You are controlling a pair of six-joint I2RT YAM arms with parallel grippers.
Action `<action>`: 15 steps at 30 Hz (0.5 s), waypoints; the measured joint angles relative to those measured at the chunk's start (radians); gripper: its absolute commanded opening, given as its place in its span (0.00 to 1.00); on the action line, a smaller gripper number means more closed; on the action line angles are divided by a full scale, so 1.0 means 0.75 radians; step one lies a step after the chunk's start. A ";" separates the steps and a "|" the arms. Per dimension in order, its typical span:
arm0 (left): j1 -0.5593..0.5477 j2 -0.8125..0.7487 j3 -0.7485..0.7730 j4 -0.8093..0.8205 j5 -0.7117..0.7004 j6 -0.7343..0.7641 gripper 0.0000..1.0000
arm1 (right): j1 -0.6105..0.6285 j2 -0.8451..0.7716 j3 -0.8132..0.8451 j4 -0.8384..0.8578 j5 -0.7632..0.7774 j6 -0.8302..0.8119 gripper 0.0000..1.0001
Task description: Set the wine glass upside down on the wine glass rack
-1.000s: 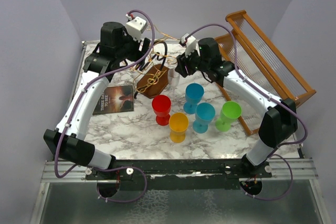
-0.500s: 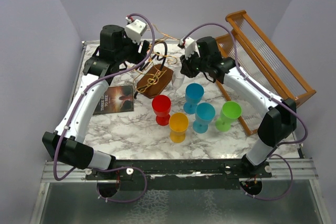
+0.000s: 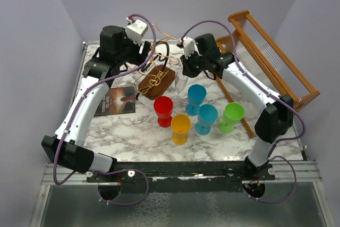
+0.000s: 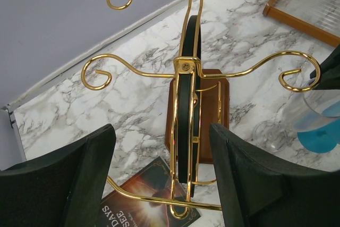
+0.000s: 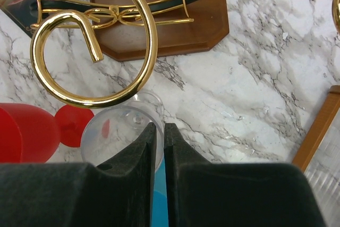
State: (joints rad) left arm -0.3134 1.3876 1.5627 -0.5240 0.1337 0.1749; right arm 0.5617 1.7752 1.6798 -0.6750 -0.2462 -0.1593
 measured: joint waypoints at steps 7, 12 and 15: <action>0.000 -0.007 -0.001 0.001 -0.007 0.007 0.82 | 0.000 0.007 0.033 -0.036 0.001 -0.005 0.01; 0.000 -0.008 -0.002 0.001 -0.037 0.009 0.87 | 0.000 0.009 0.073 -0.033 0.022 -0.018 0.01; 0.000 -0.013 -0.008 0.004 -0.056 0.009 0.88 | 0.000 0.006 0.084 -0.017 0.051 -0.034 0.01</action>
State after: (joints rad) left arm -0.3134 1.3781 1.5570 -0.5209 0.0917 0.1814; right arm 0.5617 1.7798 1.7432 -0.6880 -0.2081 -0.1848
